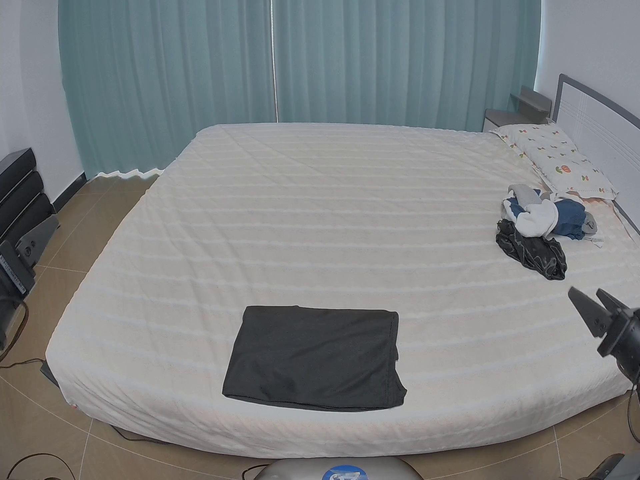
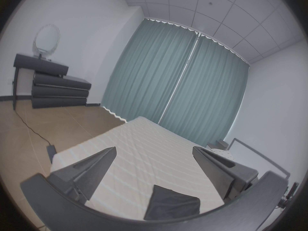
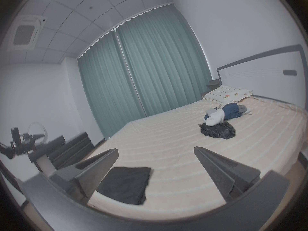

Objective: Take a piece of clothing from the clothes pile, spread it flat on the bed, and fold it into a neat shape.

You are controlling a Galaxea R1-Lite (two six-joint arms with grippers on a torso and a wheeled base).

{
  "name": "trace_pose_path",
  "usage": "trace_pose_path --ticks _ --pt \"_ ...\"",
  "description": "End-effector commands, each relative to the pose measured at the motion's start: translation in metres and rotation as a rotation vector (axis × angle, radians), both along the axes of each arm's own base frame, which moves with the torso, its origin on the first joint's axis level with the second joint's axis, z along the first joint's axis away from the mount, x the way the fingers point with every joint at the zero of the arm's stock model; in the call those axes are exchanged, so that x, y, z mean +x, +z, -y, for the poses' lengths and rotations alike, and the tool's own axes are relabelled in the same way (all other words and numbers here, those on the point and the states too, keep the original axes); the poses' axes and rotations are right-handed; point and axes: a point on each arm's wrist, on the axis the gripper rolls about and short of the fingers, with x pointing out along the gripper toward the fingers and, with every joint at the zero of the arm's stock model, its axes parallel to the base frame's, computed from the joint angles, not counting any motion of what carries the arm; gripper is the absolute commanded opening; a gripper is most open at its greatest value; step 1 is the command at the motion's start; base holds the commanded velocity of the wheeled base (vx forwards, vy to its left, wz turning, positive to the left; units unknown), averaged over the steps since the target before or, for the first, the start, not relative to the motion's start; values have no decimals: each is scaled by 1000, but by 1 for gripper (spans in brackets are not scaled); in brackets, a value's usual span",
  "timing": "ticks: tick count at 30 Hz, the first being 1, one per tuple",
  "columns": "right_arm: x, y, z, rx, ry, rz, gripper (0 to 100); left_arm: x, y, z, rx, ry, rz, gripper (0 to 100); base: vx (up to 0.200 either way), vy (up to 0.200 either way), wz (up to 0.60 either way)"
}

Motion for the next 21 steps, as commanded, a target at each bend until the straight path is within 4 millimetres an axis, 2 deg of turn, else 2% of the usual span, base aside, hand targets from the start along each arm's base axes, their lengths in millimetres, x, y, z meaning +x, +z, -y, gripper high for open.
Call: trace_pose_path --ticks 1,5,9,11,15,21 --pt "-85 -20 18 -154 -53 98 100 -65 -13 -9 144 149 76 100 0 0 0" --pt "-119 -29 22 -253 -118 47 100 -98 -21 -13 240 200 85 100 0 0 0" --pt "-145 -35 24 -319 -127 16 100 -119 -29 -15 303 226 100 100 0 0 0" --pt "-152 -39 22 -330 -154 9 100 -128 -33 -16 319 237 107 100 0 0 0" --pt "-151 -51 21 -339 -172 2 100 -142 -53 -16 358 248 95 100 0 0 0" --pt "-140 -61 21 -327 -174 56 100 -149 -82 -16 415 278 96 100 0 0 0"
